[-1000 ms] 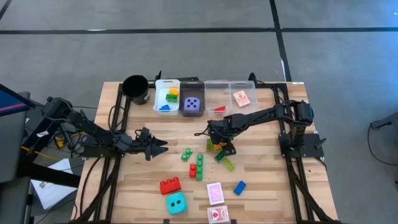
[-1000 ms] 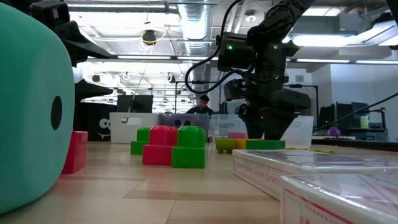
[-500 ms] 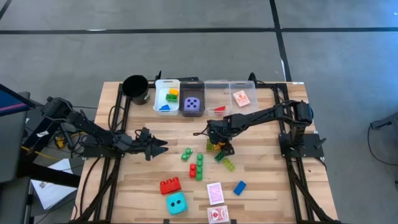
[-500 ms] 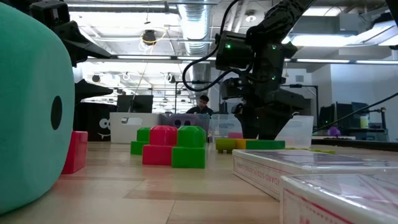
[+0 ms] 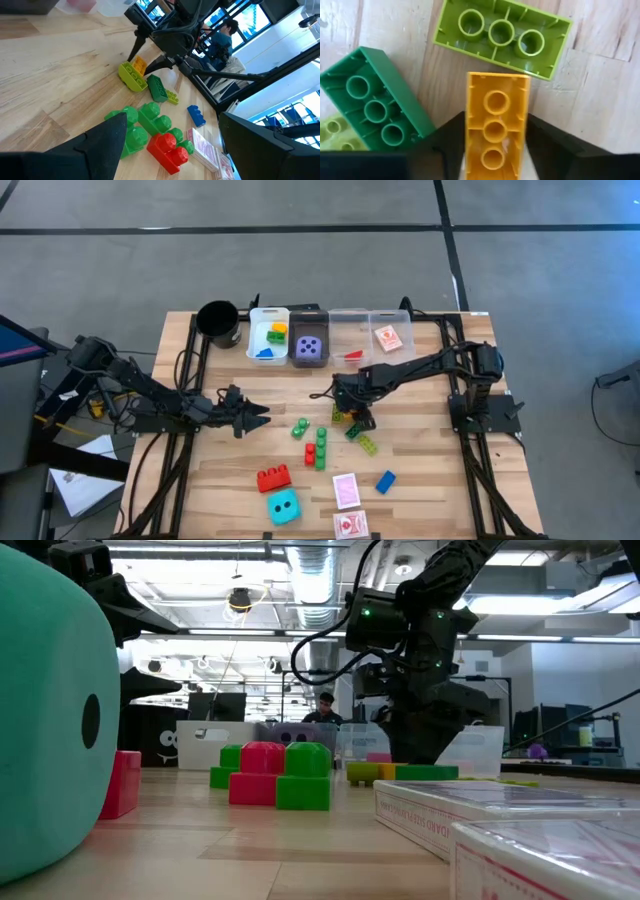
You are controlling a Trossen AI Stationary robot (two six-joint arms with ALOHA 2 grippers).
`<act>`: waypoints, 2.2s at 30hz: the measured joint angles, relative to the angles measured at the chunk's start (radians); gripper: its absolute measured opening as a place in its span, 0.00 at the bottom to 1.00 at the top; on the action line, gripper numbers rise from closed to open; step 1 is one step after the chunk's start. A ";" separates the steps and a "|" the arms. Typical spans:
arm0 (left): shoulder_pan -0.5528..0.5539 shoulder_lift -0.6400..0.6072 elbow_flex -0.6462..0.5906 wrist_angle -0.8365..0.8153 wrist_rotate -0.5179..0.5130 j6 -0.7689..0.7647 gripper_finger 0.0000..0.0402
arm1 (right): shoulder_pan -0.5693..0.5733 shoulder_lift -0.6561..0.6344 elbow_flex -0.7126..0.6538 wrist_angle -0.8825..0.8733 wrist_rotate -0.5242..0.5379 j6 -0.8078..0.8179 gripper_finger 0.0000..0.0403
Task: Pick & Place Toys
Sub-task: Put the small yellow 8-stud game piece into the left transparent bin
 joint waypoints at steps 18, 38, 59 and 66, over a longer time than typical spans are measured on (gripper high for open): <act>0.000 0.000 0.000 0.000 0.000 0.000 0.77 | -0.001 0.002 0.178 -0.253 0.041 0.135 0.34; 0.004 0.000 0.000 0.000 -0.010 0.000 0.77 | 0.014 -0.013 0.807 -0.237 0.353 0.638 0.34; 0.017 0.000 0.000 0.475 -0.096 -0.111 0.77 | -0.149 -0.001 0.823 -0.570 0.699 0.893 0.34; 0.017 0.000 0.000 0.611 -0.155 -0.108 0.77 | -0.267 0.061 0.828 -0.572 0.637 0.812 0.37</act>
